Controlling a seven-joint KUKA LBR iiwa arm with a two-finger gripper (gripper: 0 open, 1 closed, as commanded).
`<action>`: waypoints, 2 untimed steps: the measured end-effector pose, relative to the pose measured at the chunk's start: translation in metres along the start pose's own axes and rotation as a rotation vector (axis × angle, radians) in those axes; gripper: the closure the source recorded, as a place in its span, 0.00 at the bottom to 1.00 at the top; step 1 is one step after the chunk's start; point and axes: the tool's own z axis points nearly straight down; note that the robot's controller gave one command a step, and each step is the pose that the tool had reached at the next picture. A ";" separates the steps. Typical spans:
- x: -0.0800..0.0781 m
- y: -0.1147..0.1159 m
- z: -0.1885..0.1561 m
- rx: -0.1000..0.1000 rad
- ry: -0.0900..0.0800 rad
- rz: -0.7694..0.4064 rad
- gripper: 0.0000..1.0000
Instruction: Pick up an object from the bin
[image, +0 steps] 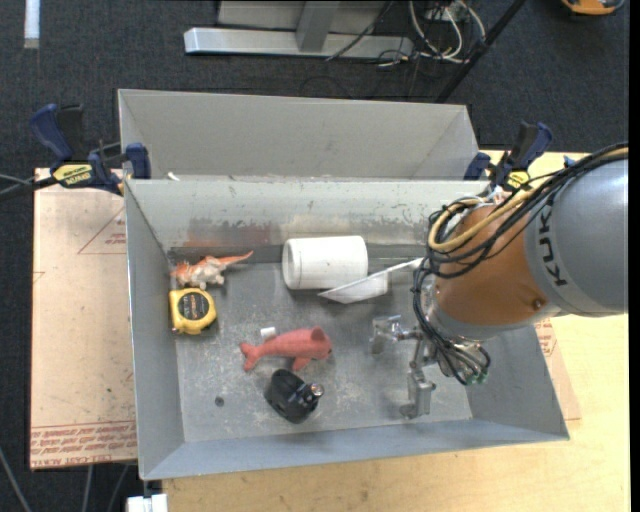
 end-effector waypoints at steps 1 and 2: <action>0.003 0.042 -0.017 0.002 0.011 0.062 0.00; -0.001 0.066 -0.042 -0.003 -0.001 0.003 0.00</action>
Offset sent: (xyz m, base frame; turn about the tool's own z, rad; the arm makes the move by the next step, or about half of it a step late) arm -0.0153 0.0482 0.0565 -0.0728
